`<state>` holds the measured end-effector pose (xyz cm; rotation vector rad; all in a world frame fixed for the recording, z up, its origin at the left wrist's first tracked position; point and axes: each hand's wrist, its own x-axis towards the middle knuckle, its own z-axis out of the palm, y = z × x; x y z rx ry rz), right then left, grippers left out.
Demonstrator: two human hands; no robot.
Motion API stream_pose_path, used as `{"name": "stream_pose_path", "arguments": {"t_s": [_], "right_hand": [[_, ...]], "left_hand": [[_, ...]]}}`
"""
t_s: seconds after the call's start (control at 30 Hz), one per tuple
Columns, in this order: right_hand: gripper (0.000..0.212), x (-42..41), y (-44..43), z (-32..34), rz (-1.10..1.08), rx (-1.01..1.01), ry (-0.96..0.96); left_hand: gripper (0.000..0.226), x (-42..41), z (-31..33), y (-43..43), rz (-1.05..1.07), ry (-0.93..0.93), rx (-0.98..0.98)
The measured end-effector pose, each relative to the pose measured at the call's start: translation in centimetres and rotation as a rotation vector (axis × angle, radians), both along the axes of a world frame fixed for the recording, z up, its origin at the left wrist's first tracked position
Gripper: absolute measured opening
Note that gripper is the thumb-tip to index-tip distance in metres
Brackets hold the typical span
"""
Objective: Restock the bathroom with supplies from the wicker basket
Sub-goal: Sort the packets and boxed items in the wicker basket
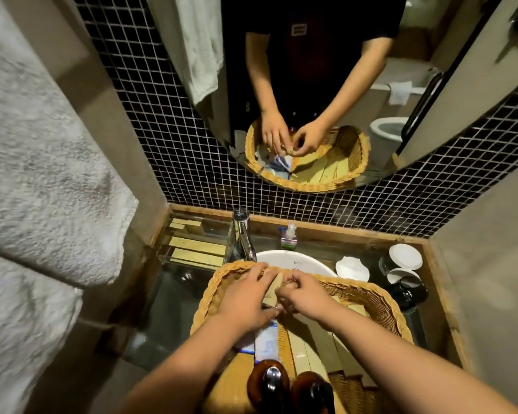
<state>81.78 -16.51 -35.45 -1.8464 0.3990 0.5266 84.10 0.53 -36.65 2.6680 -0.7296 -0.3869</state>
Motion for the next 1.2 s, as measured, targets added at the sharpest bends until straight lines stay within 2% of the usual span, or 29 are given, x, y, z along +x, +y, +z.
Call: {"name": "stream_pose_path", "arguments": {"t_s": [0.13,0.23,0.3,0.4,0.47,0.6,0.7,0.77,0.87,0.97,1.1,1.2], "right_hand": [[0.017,2.6,3.1,2.1,-0.139,0.166,-0.050],[0.028,4.4,5.6,2.8,-0.245,0.310,-0.021],[0.040,5.5,6.9,3.2,-0.250,0.368,-0.045],[0.058,7.3,8.1,3.4,-0.118,0.203,-0.213],[0.060,8.5,8.9,3.5,-0.019,0.131,-0.296],[0.042,10.0,10.0,3.7,0.099,-0.082,-0.440],[0.030,11.3,11.0,3.5,0.072,-0.091,-0.425],[0.024,12.2,12.0,3.4,0.030,-0.053,-0.400],[0.017,13.3,13.3,2.9,0.045,-0.104,-0.414],[0.012,13.9,14.3,2.5,0.099,-0.107,-0.437],[0.023,14.5,14.9,2.3,0.187,-0.305,-0.569],[0.030,14.9,15.4,2.2,0.150,-0.245,-0.621]], "left_hand": [[0.081,1.0,1.7,1.6,0.214,0.026,-0.234],[0.087,2.3,3.3,3.4,0.342,0.005,-0.391],[0.090,3.5,4.5,5.0,0.396,-0.023,-0.417],[0.091,5.4,6.1,7.2,0.419,-0.042,-0.413],[0.094,6.5,7.0,8.6,0.434,-0.061,-0.385],[0.099,7.9,8.4,9.7,0.384,-0.067,-0.393],[0.101,8.6,8.6,10.3,0.412,-0.100,-0.477],[0.091,8.9,8.0,10.5,0.483,-0.110,-0.546],[0.059,9.4,7.3,10.8,0.605,-0.116,-0.586],[0.034,9.9,6.8,11.4,0.641,-0.241,-0.586],[0.034,10.6,6.3,12.1,0.599,-0.320,-0.577],[0.036,11.5,5.8,12.6,0.576,-0.298,-0.578]]}}
